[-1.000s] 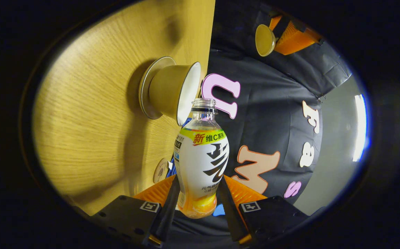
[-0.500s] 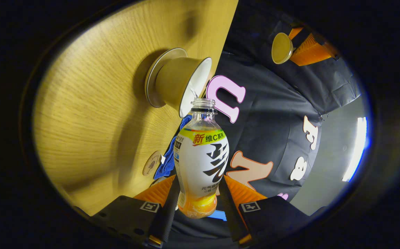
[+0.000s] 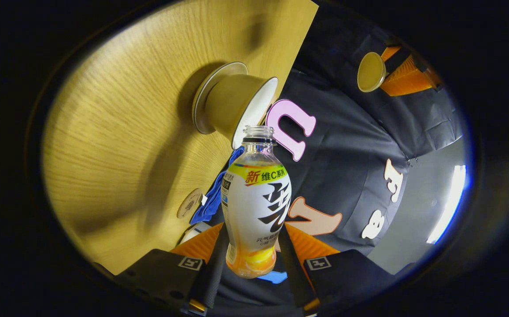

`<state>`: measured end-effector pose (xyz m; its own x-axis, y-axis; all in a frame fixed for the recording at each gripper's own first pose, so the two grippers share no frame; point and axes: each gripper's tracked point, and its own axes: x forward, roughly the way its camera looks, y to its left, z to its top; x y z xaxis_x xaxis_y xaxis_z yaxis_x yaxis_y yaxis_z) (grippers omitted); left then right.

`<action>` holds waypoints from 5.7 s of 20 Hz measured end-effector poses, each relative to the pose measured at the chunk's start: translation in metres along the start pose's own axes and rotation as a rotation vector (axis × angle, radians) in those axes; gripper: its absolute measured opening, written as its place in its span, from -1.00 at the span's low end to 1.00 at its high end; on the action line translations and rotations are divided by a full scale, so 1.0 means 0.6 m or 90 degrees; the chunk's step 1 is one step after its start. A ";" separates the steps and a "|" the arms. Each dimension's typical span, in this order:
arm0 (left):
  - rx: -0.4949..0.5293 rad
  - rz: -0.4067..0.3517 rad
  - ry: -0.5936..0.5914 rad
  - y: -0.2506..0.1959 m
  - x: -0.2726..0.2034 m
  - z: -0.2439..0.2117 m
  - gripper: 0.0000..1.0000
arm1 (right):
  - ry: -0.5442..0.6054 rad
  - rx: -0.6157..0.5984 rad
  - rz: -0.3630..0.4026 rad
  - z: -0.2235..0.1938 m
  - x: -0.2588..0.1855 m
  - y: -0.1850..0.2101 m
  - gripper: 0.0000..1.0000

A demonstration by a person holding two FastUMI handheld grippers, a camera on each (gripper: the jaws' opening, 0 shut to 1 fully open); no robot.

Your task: Open the teacup lid with one hand, grasp the water bottle and pour water into the teacup with the other hand; after pouring, place the water bottle on the coaster and then close the teacup lid.

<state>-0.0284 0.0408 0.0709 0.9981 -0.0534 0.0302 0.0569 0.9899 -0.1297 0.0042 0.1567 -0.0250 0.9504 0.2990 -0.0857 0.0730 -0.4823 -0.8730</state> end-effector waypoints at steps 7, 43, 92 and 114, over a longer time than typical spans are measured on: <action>-0.001 0.001 0.005 0.001 0.003 -0.006 -0.55 | 0.025 0.250 0.093 -0.023 0.023 0.002 0.39; -0.016 -0.021 0.030 -0.012 0.015 -0.035 -0.55 | 0.156 1.251 -0.009 -0.200 0.186 -0.011 0.41; -0.048 -0.109 0.094 -0.104 0.055 -0.106 -0.53 | 0.133 1.253 -0.116 -0.216 0.090 0.027 0.89; 0.029 -0.146 0.148 -0.194 0.112 -0.174 -0.55 | 0.124 1.315 -0.125 -0.207 0.029 0.064 0.94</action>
<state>0.0344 -0.0918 -0.0152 0.9381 -0.2991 -0.1746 0.2852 0.9532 -0.1007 0.0611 0.0410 0.0000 0.9963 0.0821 -0.0268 -0.0824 0.9966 -0.0100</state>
